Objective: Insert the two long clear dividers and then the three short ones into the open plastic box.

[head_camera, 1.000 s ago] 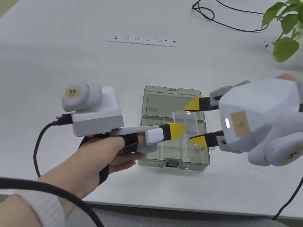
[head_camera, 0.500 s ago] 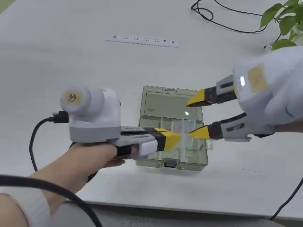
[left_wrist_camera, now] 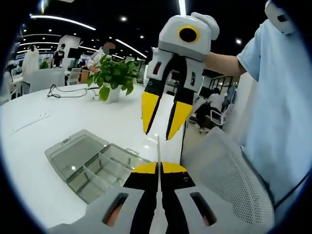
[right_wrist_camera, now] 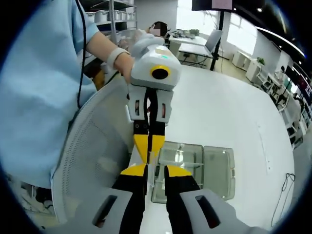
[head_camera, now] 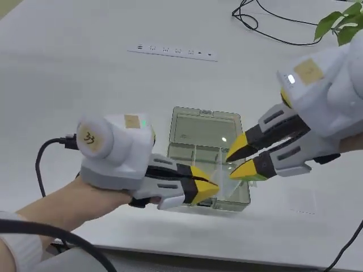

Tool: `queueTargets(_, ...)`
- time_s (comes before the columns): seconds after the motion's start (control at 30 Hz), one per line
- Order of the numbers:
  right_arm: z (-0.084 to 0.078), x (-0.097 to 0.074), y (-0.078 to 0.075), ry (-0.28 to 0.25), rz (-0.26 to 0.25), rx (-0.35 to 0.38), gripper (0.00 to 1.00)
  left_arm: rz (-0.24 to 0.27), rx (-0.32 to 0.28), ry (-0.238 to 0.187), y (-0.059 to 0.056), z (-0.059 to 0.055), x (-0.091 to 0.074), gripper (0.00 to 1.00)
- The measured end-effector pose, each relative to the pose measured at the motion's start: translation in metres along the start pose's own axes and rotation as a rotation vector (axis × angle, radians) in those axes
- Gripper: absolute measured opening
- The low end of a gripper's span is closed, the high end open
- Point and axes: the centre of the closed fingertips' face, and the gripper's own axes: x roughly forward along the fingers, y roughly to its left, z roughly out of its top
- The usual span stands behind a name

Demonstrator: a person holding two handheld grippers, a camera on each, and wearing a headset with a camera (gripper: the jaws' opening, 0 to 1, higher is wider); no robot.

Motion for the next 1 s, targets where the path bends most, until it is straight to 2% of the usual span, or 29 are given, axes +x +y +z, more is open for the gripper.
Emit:
queueTargets(0.03, 0.0, 0.001, 0.003, 0.001, 0.021, 0.004, 0.14, -0.005, 0.024, 0.014, 0.0, -0.002, 0.0, 0.0)
queueTargets(0.1, -0.003, 0.003, 0.005, 0.02, 0.051, 0.013, 0.11, -0.013, 0.036, 0.026, -0.002, -0.003, 0.0, 0.0)
queueTargets(0.17, -0.004, 0.005, 0.005, 0.033, 0.055, 0.012, 0.09, -0.018, 0.049, 0.037, -0.003, -0.005, -0.001, 0.0)
queueTargets(0.47, -0.004, 0.012, 0.015, 0.067, 0.132, 0.026, 0.04, -0.043, 0.083, 0.053, -0.006, -0.008, -0.002, 0.0)
queueTargets(0.83, -0.002, 0.017, 0.021, 0.092, 0.154, 0.031, 0.03, -0.043, 0.091, 0.053, -0.009, -0.009, -0.004, 0.0)
queueTargets(1.0, -0.001, 0.018, 0.021, 0.098, 0.147, 0.033, 0.02, -0.032, 0.084, 0.052, -0.008, -0.011, -0.005, 0.0)
